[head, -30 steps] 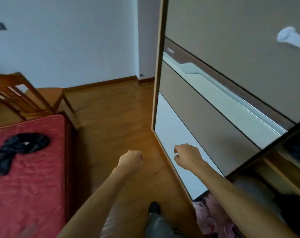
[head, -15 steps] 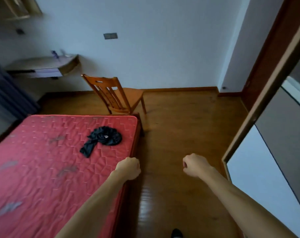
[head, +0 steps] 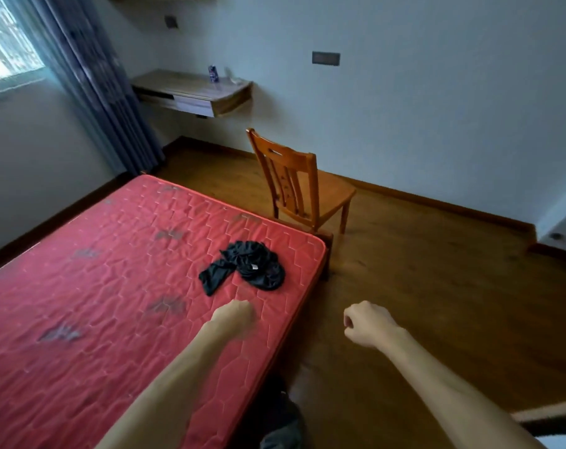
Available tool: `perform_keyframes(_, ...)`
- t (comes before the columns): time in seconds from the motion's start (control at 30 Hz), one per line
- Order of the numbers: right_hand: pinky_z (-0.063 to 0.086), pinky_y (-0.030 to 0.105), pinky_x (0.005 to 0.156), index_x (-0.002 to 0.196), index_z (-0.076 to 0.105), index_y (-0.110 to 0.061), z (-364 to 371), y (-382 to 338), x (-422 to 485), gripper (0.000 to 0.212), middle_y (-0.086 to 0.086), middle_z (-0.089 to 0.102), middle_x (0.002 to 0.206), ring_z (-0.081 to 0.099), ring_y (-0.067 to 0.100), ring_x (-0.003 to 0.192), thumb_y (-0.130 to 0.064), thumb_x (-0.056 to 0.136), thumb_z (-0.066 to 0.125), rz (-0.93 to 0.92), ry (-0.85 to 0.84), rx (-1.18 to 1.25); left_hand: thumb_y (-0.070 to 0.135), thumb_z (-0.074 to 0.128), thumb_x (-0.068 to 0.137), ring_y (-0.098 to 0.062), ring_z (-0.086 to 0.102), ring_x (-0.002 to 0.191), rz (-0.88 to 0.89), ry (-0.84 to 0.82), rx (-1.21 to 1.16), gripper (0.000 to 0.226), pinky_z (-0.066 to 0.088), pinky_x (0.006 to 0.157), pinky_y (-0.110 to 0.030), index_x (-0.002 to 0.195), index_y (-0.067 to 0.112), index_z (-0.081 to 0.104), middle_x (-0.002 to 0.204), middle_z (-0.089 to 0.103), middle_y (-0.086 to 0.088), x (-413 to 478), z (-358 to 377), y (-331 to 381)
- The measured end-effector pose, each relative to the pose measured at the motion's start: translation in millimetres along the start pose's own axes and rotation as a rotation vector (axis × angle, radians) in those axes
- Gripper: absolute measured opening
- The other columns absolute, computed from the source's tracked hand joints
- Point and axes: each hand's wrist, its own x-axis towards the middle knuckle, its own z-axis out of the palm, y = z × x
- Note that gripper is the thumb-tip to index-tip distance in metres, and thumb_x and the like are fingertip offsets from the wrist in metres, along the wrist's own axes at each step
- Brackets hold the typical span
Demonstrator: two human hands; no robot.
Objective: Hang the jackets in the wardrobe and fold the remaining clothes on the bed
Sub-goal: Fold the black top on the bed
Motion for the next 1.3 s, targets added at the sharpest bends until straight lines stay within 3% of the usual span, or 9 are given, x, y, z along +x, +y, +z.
perform_keyframes(0.1,0.058,0.033,0.085,0.113,0.068,-0.022,-15.6,-11.5,52.1,0.024,0.002,0.07,0.107,0.067,0.016,0.095,-0.023,0.091,0.058,-0.012,-0.05,-0.035,0.025,0.053,0.09,-0.022,0.062,0.09,-0.015,-0.053,-0.076,0.03,0.056,0.086,-0.035,0.112,0.013,0.071,0.105,0.068,-0.005,52.4,-18.1,-15.6)
perform_keyframes(0.23,0.058,0.033,0.085,0.114,0.068,-0.022,-40.7,-24.3,120.2,0.025,0.002,0.07,0.108,0.067,0.017,0.096,-0.021,0.091,0.059,0.02,-0.118,-0.034,0.02,0.05,0.096,-0.024,0.063,0.114,0.05,-0.142,-0.096,0.032,0.049,0.09,-0.028,0.122,0.011,0.066,0.124,0.066,-0.007,118.5,-52.4,-31.7)
perform_keyframes(0.33,0.057,0.034,0.085,0.115,0.067,-0.023,-70.3,-34.5,165.9,0.025,0.002,0.069,0.11,0.067,0.017,0.097,-0.023,0.092,0.058,0.041,-0.132,-0.035,0.026,0.05,0.093,-0.028,0.064,0.104,0.046,-0.185,-0.098,0.027,0.049,0.084,-0.033,0.109,0.012,0.066,0.111,0.068,-0.01,168.8,-65.5,-44.6)
perform_keyframes(0.5,0.057,0.037,0.087,0.114,0.067,-0.019,-121.0,-49.8,236.9,0.025,0.005,0.069,0.111,0.066,0.022,0.099,-0.024,0.093,0.054,0.008,-0.093,-0.027,0.034,0.045,0.077,-0.032,0.065,0.11,-0.022,-0.231,-0.138,0.044,0.057,0.085,-0.038,0.109,0.014,0.067,0.114,0.069,-0.005,353.9,-2.0,-105.3)
perform_keyframes(0.67,0.057,0.038,0.085,0.112,0.069,-0.018,-152.1,-73.6,295.8,0.026,0.004,0.071,0.11,0.067,0.024,0.099,-0.025,0.092,0.055,-0.076,-0.121,-0.043,0.022,0.052,0.087,-0.018,0.056,0.071,0.074,-0.182,-0.244,0.016,0.048,0.062,-0.029,0.073,0.018,0.06,0.088,0.066,-0.005,282.6,-129.2,-73.6)
perform_keyframes(0.83,0.055,0.041,0.089,0.112,0.069,-0.02,-160.2,-104.0,353.3,0.028,0.003,0.07,0.112,0.065,0.025,0.106,-0.027,0.089,0.054,-0.213,-0.192,-0.059,0.031,0.055,0.091,-0.025,0.065,0.097,0.074,-0.197,-0.38,0.022,0.053,0.081,-0.035,0.102,0.017,0.068,0.107,0.07,-0.002,310.4,-140.4,-76.7)
perform_keyframes(0.97,0.054,0.039,0.088,0.113,0.068,-0.019,-153.7,-125.9,405.9,0.029,0.006,0.07,0.115,0.064,0.027,0.107,-0.026,0.089,0.053,-0.329,-0.302,-0.12,0.028,0.052,0.086,-0.025,0.062,0.08,0.011,-0.236,-0.426,0.019,0.053,0.071,-0.037,0.068,0.024,0.057,0.082,0.066,0.0,336.1,-130.3,-87.2)
perform_keyframes(1.13,0.047,0.035,0.077,0.115,0.068,-0.014,-151.4,-153.4,477.3,0.029,0.011,0.068,0.116,0.063,0.032,0.107,-0.021,0.09,0.054,-0.479,-0.424,-0.194,0.014,0.044,0.094,-0.034,0.066,0.099,-0.111,-0.263,-0.439,0.027,0.053,0.083,-0.041,0.106,0.006,0.067,0.106,0.07,-0.011,362.0,-129.5,-101.2)
perform_keyframes(1.3,0.042,0.034,0.07,0.107,0.065,-0.007,-141.0,-178.2,534.1,0.022,0.014,0.066,0.11,0.063,0.035,0.102,-0.015,0.09,0.054,-0.631,-0.548,-0.27,0.017,0.044,0.097,-0.032,0.065,0.1,-0.239,-0.311,-0.528,0.021,0.052,0.086,-0.041,0.106,0.011,0.061,0.111,0.071,-0.007,395.2,-112.3,-114.9)
